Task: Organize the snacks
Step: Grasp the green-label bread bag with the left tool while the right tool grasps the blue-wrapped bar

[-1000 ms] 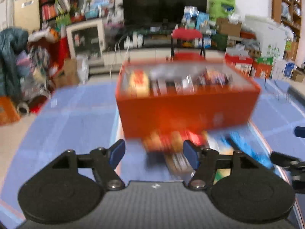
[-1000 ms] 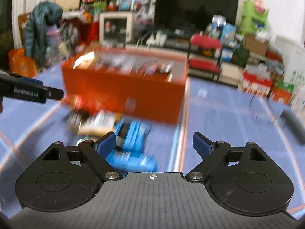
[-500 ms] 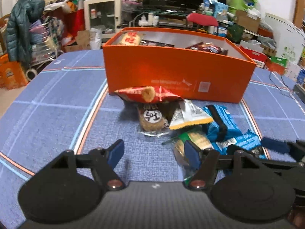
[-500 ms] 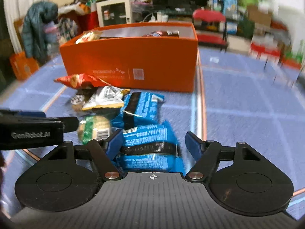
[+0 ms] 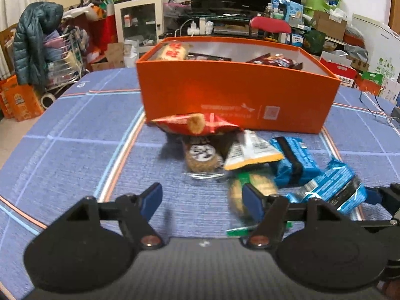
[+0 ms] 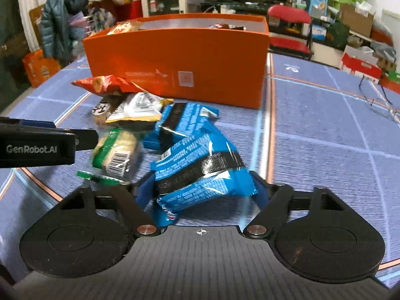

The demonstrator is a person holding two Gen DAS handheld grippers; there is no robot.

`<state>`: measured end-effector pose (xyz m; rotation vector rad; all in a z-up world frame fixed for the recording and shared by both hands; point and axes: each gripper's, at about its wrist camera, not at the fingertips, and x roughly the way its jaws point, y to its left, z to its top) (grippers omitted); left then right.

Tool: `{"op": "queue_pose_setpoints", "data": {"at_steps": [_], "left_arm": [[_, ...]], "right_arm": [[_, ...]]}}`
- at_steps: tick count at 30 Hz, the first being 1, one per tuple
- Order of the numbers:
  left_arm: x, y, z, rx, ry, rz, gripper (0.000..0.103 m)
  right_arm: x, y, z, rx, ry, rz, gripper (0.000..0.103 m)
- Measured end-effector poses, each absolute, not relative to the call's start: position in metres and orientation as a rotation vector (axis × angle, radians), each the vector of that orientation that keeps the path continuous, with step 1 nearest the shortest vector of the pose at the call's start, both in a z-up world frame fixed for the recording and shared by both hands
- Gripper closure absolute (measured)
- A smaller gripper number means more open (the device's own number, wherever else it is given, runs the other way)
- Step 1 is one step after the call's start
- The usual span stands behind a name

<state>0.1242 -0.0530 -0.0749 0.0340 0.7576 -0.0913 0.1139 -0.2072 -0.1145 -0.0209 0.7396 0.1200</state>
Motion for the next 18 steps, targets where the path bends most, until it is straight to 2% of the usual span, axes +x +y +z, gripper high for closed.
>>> {"op": "queue_pose_setpoints", "data": {"at_steps": [2, 6, 7, 8, 13, 15, 17, 18], "left_arm": [[0.126, -0.061, -0.076, 0.035, 0.757, -0.096, 0.031], [0.131, -0.078, -0.084, 0.045, 0.773, -0.084, 0.023], [0.130, -0.079, -0.086, 0.042, 0.760, -0.071, 0.017], [0.130, -0.080, -0.088, 0.047, 0.749, -0.060, 0.000], [0.134, -0.082, -0.101, 0.049, 0.752, -0.088, 0.001], [0.133, -0.085, -0.105, 0.065, 0.749, -0.107, 0.019], [0.129, -0.088, -0.104, 0.072, 0.720, -0.140, 0.046], [0.129, -0.089, -0.103, 0.072, 0.722, -0.158, 0.049]], "right_arm": [[0.113, -0.216, -0.113, -0.030, 0.740, 0.094, 0.074], [0.111, -0.233, -0.112, -0.007, 0.746, 0.069, 0.075], [0.110, -0.235, -0.111, -0.005, 0.746, 0.073, 0.075], [0.108, -0.235, -0.111, -0.007, 0.744, 0.078, 0.075], [0.108, -0.234, -0.112, -0.010, 0.734, 0.113, 0.079], [0.109, -0.236, -0.112, -0.003, 0.734, 0.120, 0.085], [0.109, -0.239, -0.111, 0.017, 0.736, 0.127, 0.090], [0.108, -0.240, -0.111, 0.023, 0.736, 0.128, 0.090]]}}
